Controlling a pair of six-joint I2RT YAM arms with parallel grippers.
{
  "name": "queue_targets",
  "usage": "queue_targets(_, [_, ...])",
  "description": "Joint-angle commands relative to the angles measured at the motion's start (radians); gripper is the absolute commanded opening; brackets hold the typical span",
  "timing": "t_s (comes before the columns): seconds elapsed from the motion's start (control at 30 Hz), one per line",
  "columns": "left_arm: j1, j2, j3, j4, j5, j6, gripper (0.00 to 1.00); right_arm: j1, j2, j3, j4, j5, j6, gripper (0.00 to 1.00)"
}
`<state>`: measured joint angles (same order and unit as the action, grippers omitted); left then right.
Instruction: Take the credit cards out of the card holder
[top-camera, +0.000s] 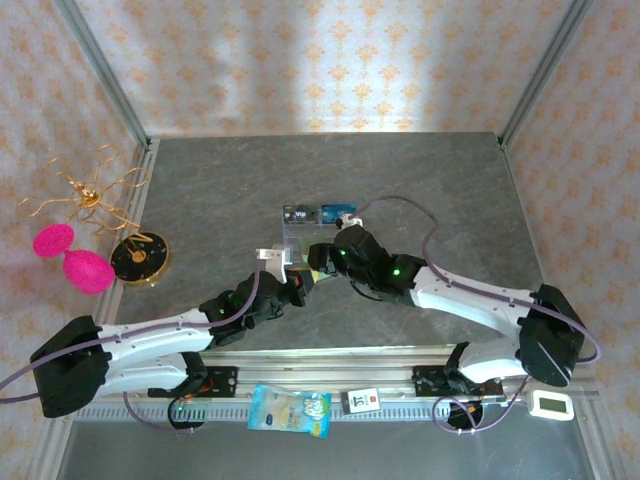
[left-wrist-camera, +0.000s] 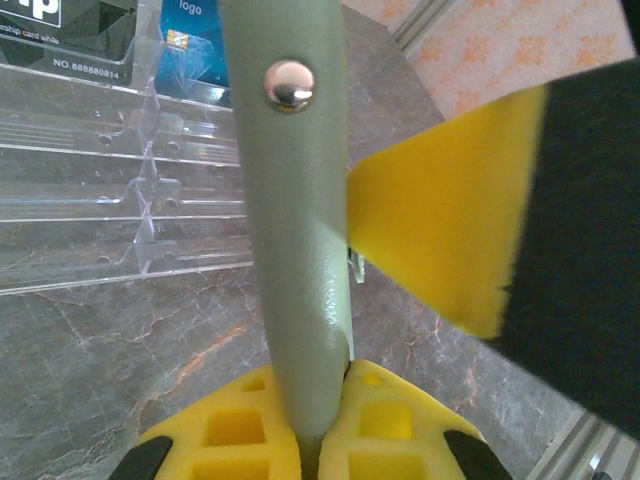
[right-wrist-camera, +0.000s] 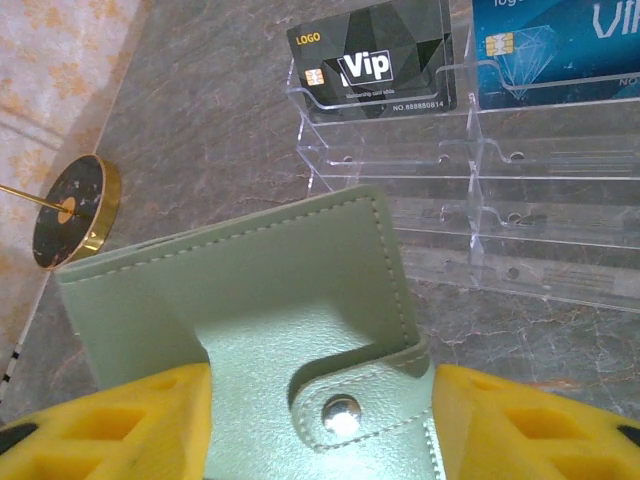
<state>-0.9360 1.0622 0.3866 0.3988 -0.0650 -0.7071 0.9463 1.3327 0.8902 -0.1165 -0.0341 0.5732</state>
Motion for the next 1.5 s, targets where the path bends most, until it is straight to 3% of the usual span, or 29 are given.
queue_targets(0.0, [-0.009,-0.042,0.037,0.014,-0.015,0.005,0.00,0.005,0.032,0.023,-0.058,0.056,-0.014,0.55])
queue_targets(0.07, [-0.009,-0.053,0.041,0.002,-0.025,0.008,0.00,0.005,0.038,0.018,-0.067,0.063,-0.012,0.52])
queue_targets(0.23, [-0.009,-0.068,0.047,0.002,-0.007,0.011,0.00,0.005,0.061,0.022,-0.110,0.119,-0.016,0.30])
queue_targets(0.43, [-0.008,-0.086,0.038,0.002,-0.011,0.005,0.00,0.005,0.064,0.010,-0.104,0.108,-0.022,0.20])
queue_targets(0.57, [-0.009,-0.085,0.037,0.002,-0.013,0.001,0.00,0.005,0.056,0.003,-0.098,0.102,-0.030,0.00])
queue_targets(1.3, [0.023,-0.025,-0.030,-0.010,0.086,-0.085,0.00,-0.053,-0.082,-0.247,-0.064,0.051,0.042,0.00])
queue_targets(1.47, [0.069,0.074,-0.014,-0.025,0.238,-0.117,0.00,-0.060,-0.146,-0.272,-0.054,-0.009,0.024,0.00])
